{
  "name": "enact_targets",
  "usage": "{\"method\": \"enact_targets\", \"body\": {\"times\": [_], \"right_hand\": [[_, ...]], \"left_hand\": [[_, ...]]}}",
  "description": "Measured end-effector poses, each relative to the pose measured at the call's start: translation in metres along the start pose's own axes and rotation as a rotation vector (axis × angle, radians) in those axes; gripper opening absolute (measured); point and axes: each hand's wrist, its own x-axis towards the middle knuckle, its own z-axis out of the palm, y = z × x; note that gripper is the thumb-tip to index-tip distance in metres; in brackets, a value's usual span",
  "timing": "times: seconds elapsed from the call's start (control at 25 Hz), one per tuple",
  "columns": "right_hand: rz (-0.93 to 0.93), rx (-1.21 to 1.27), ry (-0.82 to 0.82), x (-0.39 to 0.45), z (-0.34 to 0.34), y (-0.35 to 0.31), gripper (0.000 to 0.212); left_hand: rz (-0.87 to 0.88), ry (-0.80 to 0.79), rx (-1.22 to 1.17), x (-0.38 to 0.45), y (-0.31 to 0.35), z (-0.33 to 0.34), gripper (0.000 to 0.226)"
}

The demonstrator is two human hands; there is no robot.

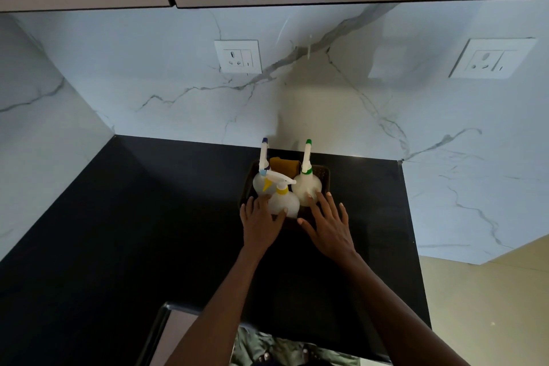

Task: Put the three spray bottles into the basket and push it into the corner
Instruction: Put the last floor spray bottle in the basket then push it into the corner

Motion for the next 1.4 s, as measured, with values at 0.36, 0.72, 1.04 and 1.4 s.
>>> {"method": "enact_targets", "body": {"times": [0.36,0.72,1.04,1.4], "right_hand": [[0.249,0.380,0.025,-0.009,0.015,-0.022,0.109],[0.284,0.382,0.062,0.016,0.027,-0.069,0.095],[0.307,0.388,0.072,0.068,0.045,-0.131,0.105],[0.175,0.219,-0.014,0.148,0.071,-0.242,0.100]], "left_hand": [[-0.018,-0.030,0.078,-0.002,-0.058,-0.013,0.088],[0.035,-0.042,0.106,0.030,-0.104,-0.038,0.080],[0.007,-0.028,0.121,0.069,-0.170,-0.075,0.079],[-0.124,0.021,0.182,0.117,-0.273,-0.137,0.078]]}}
